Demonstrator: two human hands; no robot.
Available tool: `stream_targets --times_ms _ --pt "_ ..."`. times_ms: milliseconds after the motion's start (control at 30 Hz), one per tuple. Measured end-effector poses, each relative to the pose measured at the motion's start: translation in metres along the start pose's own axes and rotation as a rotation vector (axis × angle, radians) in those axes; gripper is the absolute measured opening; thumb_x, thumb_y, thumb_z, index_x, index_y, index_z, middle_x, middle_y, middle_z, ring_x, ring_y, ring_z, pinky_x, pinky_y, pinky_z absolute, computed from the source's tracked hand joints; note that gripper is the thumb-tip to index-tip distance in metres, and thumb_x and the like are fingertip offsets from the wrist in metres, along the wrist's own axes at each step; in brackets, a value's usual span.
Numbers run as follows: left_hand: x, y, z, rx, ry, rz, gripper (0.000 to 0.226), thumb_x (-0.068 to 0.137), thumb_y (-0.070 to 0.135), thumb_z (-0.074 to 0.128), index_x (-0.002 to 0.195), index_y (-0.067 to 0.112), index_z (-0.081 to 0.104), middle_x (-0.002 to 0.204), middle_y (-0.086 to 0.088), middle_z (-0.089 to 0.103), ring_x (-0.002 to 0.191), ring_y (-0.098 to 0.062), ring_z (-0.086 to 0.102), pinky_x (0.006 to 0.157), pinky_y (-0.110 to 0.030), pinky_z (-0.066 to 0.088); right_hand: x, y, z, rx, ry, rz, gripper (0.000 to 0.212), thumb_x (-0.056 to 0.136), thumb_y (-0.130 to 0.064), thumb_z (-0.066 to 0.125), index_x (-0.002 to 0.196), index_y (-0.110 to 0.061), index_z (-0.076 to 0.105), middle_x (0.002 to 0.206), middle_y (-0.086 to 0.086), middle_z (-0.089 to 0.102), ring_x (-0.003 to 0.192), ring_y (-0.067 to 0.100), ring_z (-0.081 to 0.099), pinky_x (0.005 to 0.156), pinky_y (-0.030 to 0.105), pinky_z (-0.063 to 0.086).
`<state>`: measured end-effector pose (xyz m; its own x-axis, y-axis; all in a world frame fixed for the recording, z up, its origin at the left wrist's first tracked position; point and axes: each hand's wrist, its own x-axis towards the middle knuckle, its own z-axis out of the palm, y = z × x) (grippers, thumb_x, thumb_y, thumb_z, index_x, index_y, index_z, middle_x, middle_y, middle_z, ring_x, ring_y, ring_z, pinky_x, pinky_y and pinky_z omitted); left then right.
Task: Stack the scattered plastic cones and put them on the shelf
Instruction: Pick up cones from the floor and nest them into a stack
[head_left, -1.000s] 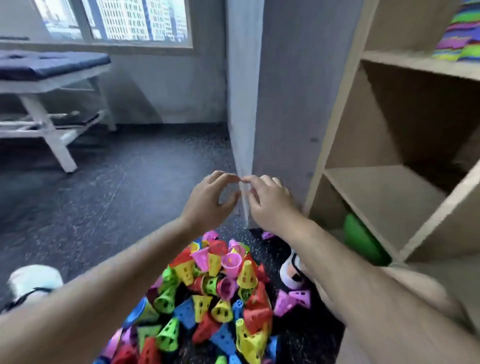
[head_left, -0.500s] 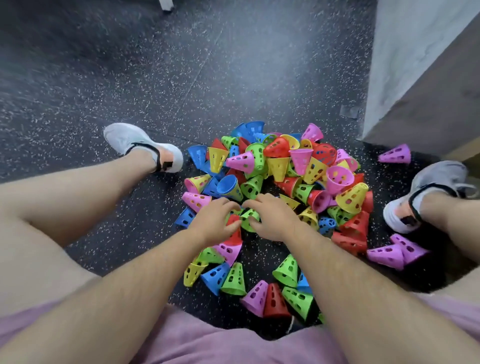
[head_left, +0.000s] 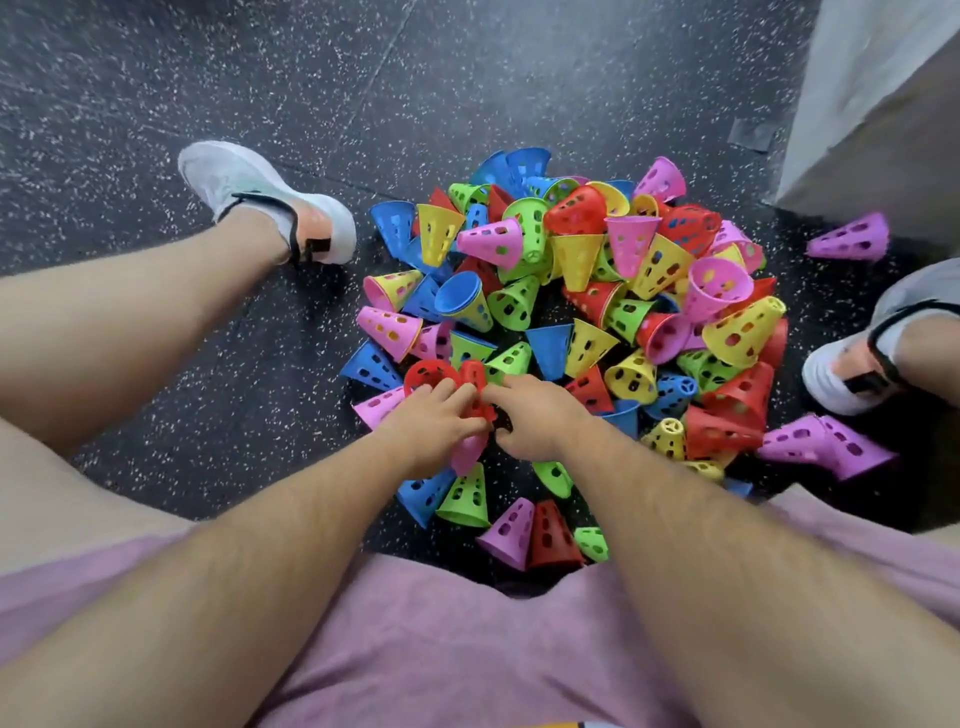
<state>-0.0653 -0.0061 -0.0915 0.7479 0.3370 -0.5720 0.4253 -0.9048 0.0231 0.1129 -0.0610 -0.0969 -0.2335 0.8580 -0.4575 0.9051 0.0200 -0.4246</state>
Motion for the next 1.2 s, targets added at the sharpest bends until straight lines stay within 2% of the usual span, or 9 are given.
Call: stream_targets --times_ms 100,233,367,533,633,733,900,1100,1200 --pt "0.003 -0.001 0.003 0.054 0.012 0.042 0.063 0.093 0.042 0.061 0.151 0.036 0.041 0.153 -0.008 0.03 0.132 -0.03 0.036 0.102 -0.041 0.037 -0.004 0.007 0.007 -0.004 0.019 0.009 0.04 0.088 -0.031 0.06 0.126 -0.025 0.051 0.101 -0.006 0.046 0.108 0.023 0.052 0.079 0.036 0.047" --pt "0.004 0.001 0.004 0.023 0.029 0.05 0.063 0.087 0.044 0.067 0.147 0.03 0.048 0.151 -0.006 0.032 0.133 -0.029 0.034 0.104 -0.04 0.037 -0.013 0.014 0.014 0.022 0.052 0.041 0.042 0.088 -0.034 0.059 0.129 -0.026 0.052 0.112 -0.003 0.056 0.107 0.021 0.053 0.083 0.039 0.052" --pt "0.0 0.002 0.007 -0.186 0.206 0.019 0.054 0.082 0.045 0.075 0.127 0.018 0.063 0.135 -0.006 0.046 0.117 -0.028 0.044 0.092 -0.039 0.043 -0.024 0.017 0.015 0.177 0.149 0.114 0.032 0.092 -0.032 0.053 0.121 -0.023 0.06 0.108 -0.005 0.058 0.103 0.018 0.055 0.084 0.039 0.051" --pt "0.001 0.008 -0.003 -0.5 0.364 -0.118 0.062 0.085 0.044 0.077 0.138 0.015 0.06 0.131 -0.004 0.047 0.119 -0.022 0.042 0.106 -0.039 0.04 -0.038 0.019 0.001 0.436 0.405 0.269 0.024 0.095 -0.024 0.046 0.108 -0.023 0.066 0.098 -0.01 0.064 0.094 0.012 0.056 0.083 0.038 0.051" --pt "0.009 0.017 -0.01 -0.731 0.409 -0.195 0.065 0.087 0.045 0.078 0.141 0.015 0.058 0.128 -0.002 0.043 0.122 -0.019 0.04 0.107 -0.028 0.033 -0.046 0.015 -0.008 0.64 0.427 0.3 0.018 0.095 -0.025 0.052 0.105 -0.026 0.067 0.089 -0.009 0.068 0.083 0.01 0.062 0.076 0.034 0.055" --pt "0.017 0.026 -0.016 -0.798 0.387 -0.181 0.066 0.086 0.046 0.079 0.14 0.016 0.057 0.125 0.0 0.043 0.122 -0.018 0.041 0.11 -0.031 0.036 -0.049 0.008 -0.01 0.834 0.449 0.308 0.012 0.093 -0.027 0.06 0.099 -0.031 0.069 0.091 -0.01 0.069 0.084 0.004 0.066 0.075 0.025 0.056" --pt "0.021 0.036 -0.027 -0.878 0.387 -0.189 0.047 0.079 0.049 0.082 0.111 0.022 0.06 0.105 0.002 0.055 0.097 -0.016 0.051 0.088 -0.041 0.051 -0.043 0.001 -0.005 0.914 0.452 0.281 0.016 0.087 -0.017 0.064 0.089 -0.031 0.071 0.088 -0.008 0.071 0.084 0.008 0.067 0.078 0.029 0.059" --pt "0.016 0.033 -0.023 -0.923 0.386 -0.255 0.059 0.081 0.039 0.083 0.127 0.017 0.053 0.115 -0.002 0.052 0.099 -0.019 0.058 0.089 -0.04 0.055 -0.046 0.014 0.008 0.627 0.627 0.296 0.018 0.092 -0.008 0.053 0.101 -0.021 0.063 0.1 -0.011 0.057 0.095 0.009 0.057 0.087 0.027 0.051" --pt "0.014 0.027 -0.018 -0.958 0.383 -0.273 0.064 0.082 0.039 0.084 0.131 0.017 0.05 0.12 -0.001 0.05 0.104 -0.017 0.058 0.091 -0.036 0.055 -0.063 0.034 0.018 0.148 0.385 0.146 0.03 0.085 0.001 0.051 0.106 -0.02 0.059 0.109 -0.008 0.051 0.106 0.015 0.045 0.096 0.037 0.045"
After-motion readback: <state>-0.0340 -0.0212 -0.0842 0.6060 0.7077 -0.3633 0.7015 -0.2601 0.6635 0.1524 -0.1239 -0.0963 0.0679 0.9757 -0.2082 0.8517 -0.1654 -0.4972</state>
